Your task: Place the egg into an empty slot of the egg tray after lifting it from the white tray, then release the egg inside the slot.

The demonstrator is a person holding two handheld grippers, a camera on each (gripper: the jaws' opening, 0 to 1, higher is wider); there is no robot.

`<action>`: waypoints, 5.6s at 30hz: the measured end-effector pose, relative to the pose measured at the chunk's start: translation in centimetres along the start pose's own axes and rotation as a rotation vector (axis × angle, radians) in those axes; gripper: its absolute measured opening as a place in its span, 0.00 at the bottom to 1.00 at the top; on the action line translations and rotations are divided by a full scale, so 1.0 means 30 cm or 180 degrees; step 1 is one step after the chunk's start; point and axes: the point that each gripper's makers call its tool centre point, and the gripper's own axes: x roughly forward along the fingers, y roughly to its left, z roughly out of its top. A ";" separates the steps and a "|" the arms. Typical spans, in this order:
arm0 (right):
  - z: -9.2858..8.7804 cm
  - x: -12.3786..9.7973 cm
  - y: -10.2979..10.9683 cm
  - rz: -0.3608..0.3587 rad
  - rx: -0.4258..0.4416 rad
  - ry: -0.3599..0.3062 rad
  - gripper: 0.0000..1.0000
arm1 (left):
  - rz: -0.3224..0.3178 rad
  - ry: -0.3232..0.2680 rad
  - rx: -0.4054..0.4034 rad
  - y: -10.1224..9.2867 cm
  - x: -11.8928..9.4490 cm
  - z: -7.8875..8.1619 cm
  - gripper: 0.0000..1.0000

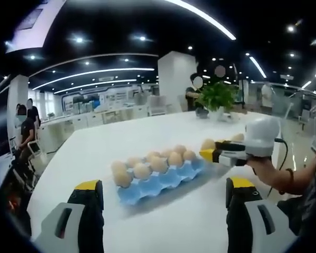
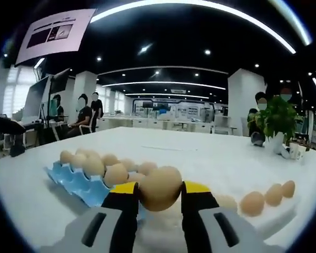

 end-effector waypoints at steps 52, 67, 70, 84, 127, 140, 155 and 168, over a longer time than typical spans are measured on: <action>0.068 0.071 0.526 0.1365 -0.0079 0.0083 0.32 | 0.0080 0.0124 0.0072 0.044 -0.056 -0.025 0.99; 0.085 0.089 0.688 0.1722 -0.0228 0.0023 0.32 | 0.0171 0.0189 0.0058 0.076 -0.083 -0.046 0.99; 0.083 0.094 0.698 0.1733 -0.0235 0.0026 0.32 | 0.0191 0.0201 0.0053 0.082 -0.088 -0.050 0.99; 0.027 0.125 0.735 0.1824 -0.0393 0.0112 0.33 | 0.0259 0.0227 0.0020 0.102 -0.095 -0.066 0.99; 0.006 0.101 0.730 0.1925 -0.0588 0.0173 0.35 | 0.0299 0.0195 -0.0019 0.107 -0.102 -0.064 0.99; 0.008 0.099 0.728 0.1984 -0.0509 0.0165 0.33 | 0.0296 0.0194 -0.0017 0.105 -0.100 -0.063 0.99; -0.006 0.109 0.720 0.1981 -0.0502 0.0210 0.40 | 0.0268 0.0219 -0.0006 0.100 -0.093 -0.065 0.99; 0.047 0.097 0.690 0.1953 -0.0448 0.0015 0.66 | 0.0229 0.0147 -0.0051 0.093 -0.087 -0.052 1.00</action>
